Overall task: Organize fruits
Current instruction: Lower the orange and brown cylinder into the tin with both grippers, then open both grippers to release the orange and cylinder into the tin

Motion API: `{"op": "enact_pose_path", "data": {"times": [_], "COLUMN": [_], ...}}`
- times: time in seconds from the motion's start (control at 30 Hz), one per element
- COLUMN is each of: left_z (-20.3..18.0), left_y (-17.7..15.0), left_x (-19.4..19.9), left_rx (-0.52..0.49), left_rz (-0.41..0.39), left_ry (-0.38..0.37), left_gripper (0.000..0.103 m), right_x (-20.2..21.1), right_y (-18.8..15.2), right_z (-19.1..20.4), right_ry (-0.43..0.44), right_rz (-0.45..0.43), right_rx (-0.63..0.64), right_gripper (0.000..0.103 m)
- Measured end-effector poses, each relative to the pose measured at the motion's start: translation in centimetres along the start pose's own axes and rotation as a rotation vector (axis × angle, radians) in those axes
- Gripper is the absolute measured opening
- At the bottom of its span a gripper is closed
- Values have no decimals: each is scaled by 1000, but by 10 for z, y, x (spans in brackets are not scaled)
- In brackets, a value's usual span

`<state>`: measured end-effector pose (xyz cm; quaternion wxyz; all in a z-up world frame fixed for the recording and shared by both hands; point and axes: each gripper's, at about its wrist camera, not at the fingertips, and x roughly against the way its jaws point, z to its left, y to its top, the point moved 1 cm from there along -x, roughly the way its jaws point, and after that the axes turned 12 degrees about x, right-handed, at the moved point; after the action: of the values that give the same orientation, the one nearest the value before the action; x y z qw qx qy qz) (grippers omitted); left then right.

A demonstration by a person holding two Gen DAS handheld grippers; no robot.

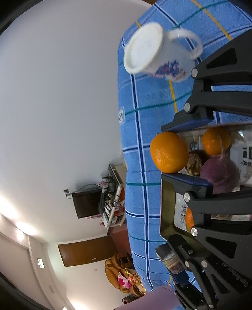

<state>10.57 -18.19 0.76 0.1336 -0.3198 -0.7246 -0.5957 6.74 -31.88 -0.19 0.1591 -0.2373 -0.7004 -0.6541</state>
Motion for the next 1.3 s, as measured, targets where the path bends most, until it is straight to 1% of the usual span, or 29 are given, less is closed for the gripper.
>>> {"op": "enact_pose_path", "data": {"times": [0.07,0.4,0.53,0.63,0.7,0.73,0.8,0.87,0.93,1.03,1.1,1.13,1.17,1.23,1.27,1.3], "left_z": [0,-1,-3,-2,-2,-3,-1,3,6,7,8,10,11,14,15,15], "left_y": [1,-5,-4,-4,-5,-6,-8,-7,-7,-9,-10,-11,-12,-13,-14,-15], "left_x": [-4,-33,-38,-39,-37,-37,-35,-34,-33,-29,-26,-23,-20,-11,-5,1], "left_rx": [-1,-12,-30,-43,-49,-58,-54,-30,-22,-27,-24,-20,-18,-15,-15,-20], "left_rz": [11,80,73,62,50,40,28,24,22,14,9,1,-6,-51,-70,-92], "left_ry": [-3,33,51,64,79,90,108,130,143,149,157,167,172,188,185,174], "left_gripper": [46,45,45,45,48,49,56,66,70,73,79,86,94,103,103,103], "right_x": [-10,-46,-54,-54,-55,-54,-55,-54,-53,-49,-45,-41,-37,-30,-26,-22], "right_y": [0,-5,-7,-7,-7,-9,-9,-10,-10,-12,-15,-17,-19,-21,-21,-22], "right_z": [2,6,7,11,14,16,16,16,16,16,14,12,9,5,2,-1], "right_ry": [32,94,136,139,129,121,128,139,144,144,150,149,142,144,148,136], "right_rz": [24,122,144,148,156,159,159,156,155,148,141,134,127,109,97,84], "right_rx": [-9,13,13,30,46,53,57,59,64,71,71,69,68,59,46,28], "right_gripper": [43,43,43,44,45,45,45,45,45,45,46,46,48,52,60,63]}}
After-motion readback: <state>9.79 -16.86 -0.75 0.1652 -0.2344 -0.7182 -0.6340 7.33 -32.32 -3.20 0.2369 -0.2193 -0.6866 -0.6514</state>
